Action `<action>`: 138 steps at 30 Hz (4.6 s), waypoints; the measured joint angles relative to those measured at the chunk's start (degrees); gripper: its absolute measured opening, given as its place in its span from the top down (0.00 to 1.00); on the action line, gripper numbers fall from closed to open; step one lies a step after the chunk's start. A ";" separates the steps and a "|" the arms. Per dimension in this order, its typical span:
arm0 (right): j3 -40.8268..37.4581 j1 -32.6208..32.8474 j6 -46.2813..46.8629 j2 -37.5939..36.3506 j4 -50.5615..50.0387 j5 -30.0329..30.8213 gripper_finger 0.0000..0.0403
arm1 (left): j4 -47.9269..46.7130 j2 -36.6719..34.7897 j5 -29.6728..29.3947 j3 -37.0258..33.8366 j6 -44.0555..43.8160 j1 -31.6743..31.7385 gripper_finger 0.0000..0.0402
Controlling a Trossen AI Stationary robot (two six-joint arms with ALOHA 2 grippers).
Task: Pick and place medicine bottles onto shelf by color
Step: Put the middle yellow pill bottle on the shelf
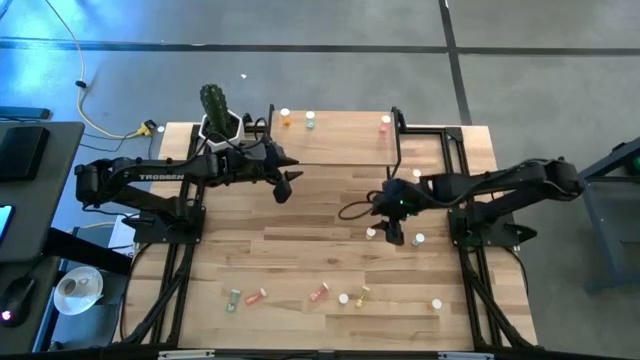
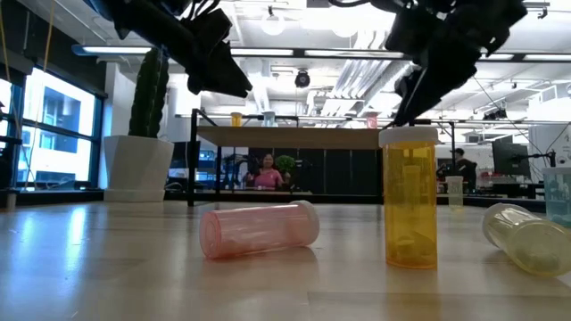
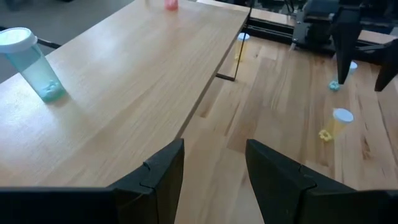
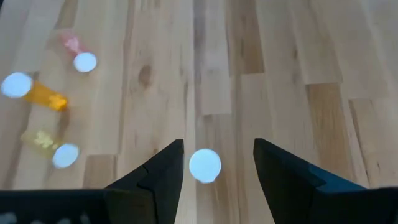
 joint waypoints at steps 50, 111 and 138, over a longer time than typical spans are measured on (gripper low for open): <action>-15.11 4.38 3.59 6.95 25.66 4.77 0.54 | -0.07 0.07 0.02 0.04 -1.03 0.04 0.60; 45.46 -35.16 -12.18 27.44 -9.82 -0.99 0.72 | -2.64 0.04 -0.22 0.04 1.55 0.04 0.60; 46.03 -38.06 -12.95 31.85 -9.14 -2.91 0.72 | -2.74 0.04 -0.20 0.04 1.55 0.04 0.60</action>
